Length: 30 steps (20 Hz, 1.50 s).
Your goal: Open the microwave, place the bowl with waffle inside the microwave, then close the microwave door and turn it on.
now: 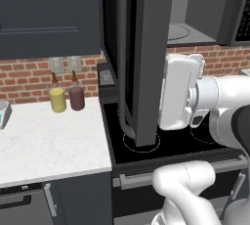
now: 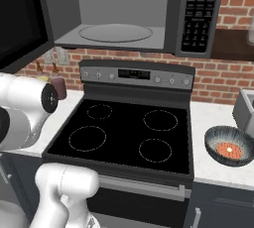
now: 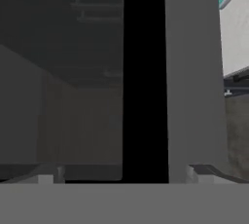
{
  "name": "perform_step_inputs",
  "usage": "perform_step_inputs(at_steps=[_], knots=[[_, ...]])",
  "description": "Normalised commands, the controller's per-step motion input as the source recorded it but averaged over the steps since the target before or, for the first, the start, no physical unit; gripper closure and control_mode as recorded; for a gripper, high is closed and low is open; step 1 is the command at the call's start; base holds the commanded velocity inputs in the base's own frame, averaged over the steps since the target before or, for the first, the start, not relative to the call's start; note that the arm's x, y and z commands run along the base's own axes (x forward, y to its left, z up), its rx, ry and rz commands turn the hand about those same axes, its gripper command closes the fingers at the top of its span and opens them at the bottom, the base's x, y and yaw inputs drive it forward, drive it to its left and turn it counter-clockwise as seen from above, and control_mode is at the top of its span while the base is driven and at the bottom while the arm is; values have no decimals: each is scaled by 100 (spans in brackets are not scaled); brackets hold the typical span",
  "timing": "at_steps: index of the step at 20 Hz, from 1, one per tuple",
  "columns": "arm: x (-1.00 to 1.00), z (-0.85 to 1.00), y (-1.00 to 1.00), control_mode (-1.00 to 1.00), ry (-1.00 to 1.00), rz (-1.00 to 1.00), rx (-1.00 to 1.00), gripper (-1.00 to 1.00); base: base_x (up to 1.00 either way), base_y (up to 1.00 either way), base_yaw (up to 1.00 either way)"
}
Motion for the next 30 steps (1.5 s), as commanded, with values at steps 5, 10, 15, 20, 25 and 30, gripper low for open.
perform_step_inputs(at_steps=[5, 10, 15, 20, 25, 30], knots=[[0, -3, 11, -100, 0, 0, 0, -100, 0, 0, 0], [15, -1, -64, -100, 1, -11, -5, -100, 0, 0, 0], [51, -6, -100, -100, 4, -27, -12, -100, 0, 0, 0], [57, -7, -100, -100, 0, -24, -11, -100, 0, 0, 0], [85, -42, -100, -100, -2, -15, -16, -100, 0, 0, 0], [44, -71, -100, -100, -20, -12, -35, -100, 0, 0, 0]])
